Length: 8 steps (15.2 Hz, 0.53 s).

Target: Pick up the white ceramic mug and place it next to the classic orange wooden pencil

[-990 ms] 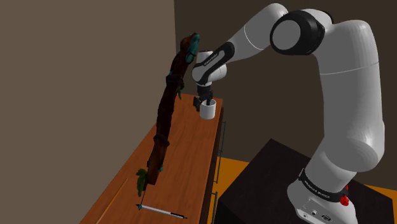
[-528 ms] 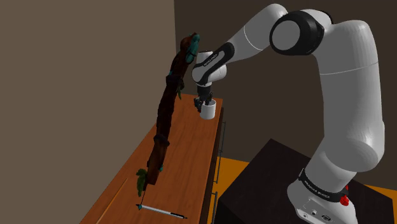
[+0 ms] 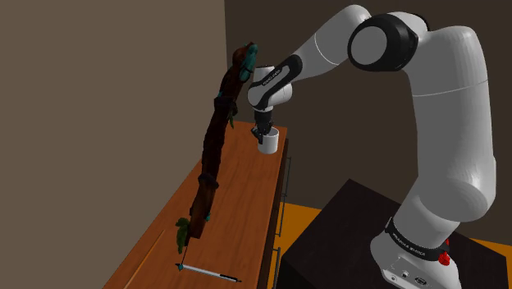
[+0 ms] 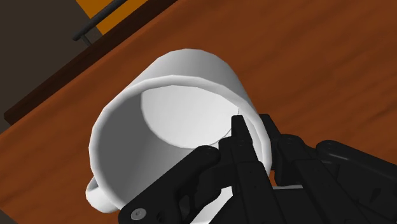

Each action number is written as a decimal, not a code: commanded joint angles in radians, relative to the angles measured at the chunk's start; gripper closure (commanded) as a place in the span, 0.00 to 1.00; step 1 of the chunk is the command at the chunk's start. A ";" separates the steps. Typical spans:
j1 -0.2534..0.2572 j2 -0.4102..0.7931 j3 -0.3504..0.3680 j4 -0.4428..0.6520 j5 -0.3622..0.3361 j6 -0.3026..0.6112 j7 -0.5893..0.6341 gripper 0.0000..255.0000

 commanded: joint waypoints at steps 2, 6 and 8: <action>0.002 -0.008 0.000 0.002 -0.001 -0.011 0.000 1.00; 0.004 -0.040 -0.002 0.010 -0.005 -0.052 0.003 1.00; 0.005 -0.056 -0.003 0.016 -0.007 -0.073 0.004 1.00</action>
